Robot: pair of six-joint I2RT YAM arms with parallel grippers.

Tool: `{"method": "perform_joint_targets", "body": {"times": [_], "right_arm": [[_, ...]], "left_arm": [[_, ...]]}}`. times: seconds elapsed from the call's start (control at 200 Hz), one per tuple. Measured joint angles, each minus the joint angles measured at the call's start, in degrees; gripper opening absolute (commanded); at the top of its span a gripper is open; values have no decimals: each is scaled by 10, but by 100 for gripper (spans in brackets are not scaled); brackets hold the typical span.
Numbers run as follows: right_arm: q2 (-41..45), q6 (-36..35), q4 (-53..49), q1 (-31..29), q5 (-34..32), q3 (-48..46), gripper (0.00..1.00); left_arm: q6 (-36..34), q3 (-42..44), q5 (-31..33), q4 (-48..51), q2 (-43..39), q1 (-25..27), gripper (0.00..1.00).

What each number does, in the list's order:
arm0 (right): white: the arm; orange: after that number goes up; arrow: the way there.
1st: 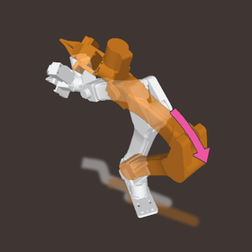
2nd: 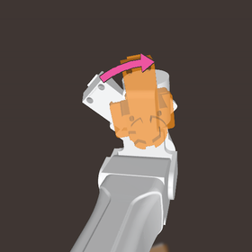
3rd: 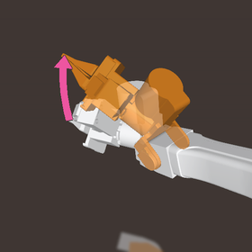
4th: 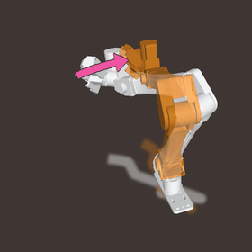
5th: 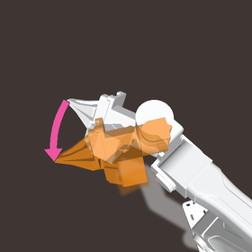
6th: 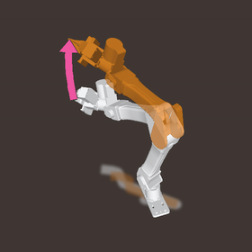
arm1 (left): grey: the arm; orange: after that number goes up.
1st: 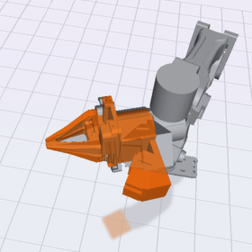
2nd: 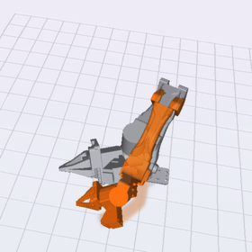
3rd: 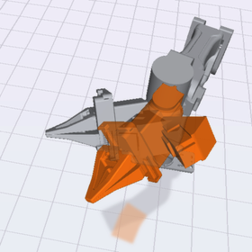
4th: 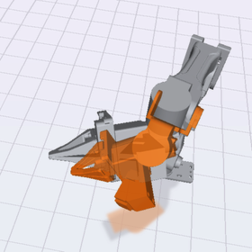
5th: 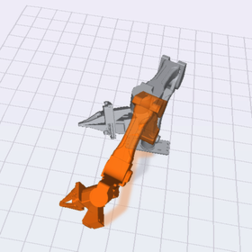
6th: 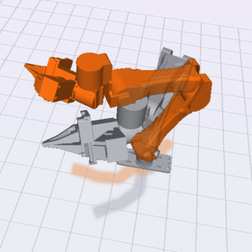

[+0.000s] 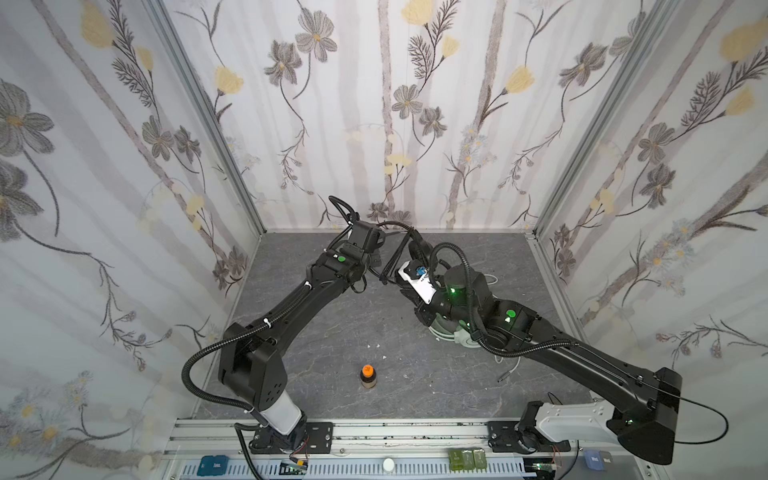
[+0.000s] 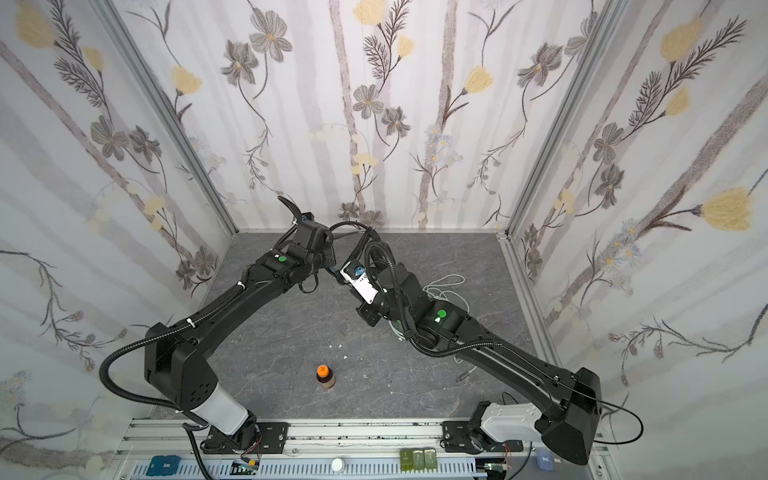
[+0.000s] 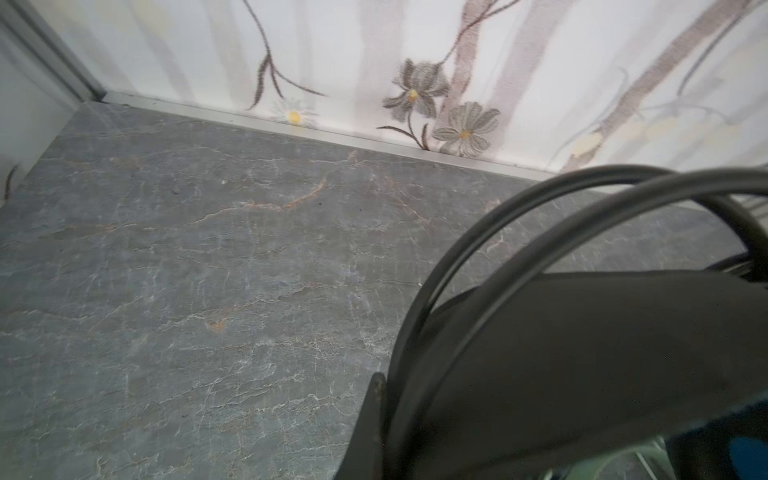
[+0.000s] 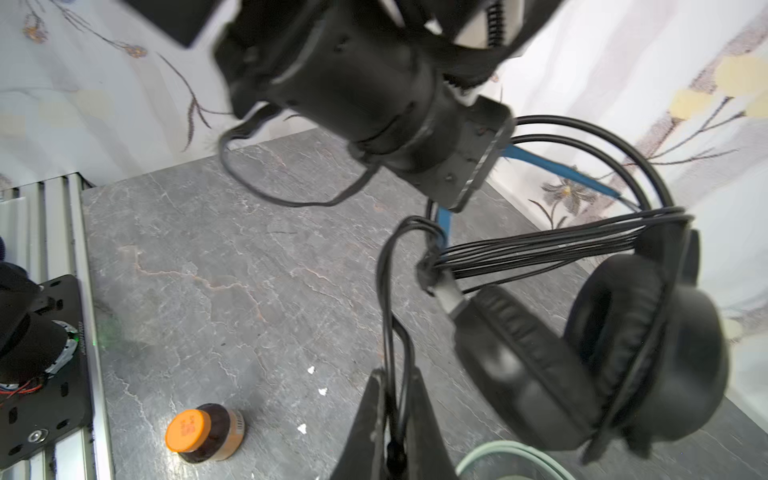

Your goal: Wrap the headphones

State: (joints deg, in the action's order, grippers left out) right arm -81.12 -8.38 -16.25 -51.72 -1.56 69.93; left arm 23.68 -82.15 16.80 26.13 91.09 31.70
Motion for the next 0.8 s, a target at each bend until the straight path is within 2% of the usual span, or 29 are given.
{"method": "perform_joint_targets", "body": {"times": [0.21, 0.455, 0.799], "right_arm": [[-16, -62, -84, 80, 19, 78, 0], [-60, -122, -149, 114, 15, 125, 0], [-70, -131, -171, 142, 10, 126, 0]], "left_arm": [[-51, 96, -61, 21, -83, 1, 0], [-96, 116, -156, 32, -117, 3, 0], [-120, 120, -239, 35, -131, 2, 0]]}}
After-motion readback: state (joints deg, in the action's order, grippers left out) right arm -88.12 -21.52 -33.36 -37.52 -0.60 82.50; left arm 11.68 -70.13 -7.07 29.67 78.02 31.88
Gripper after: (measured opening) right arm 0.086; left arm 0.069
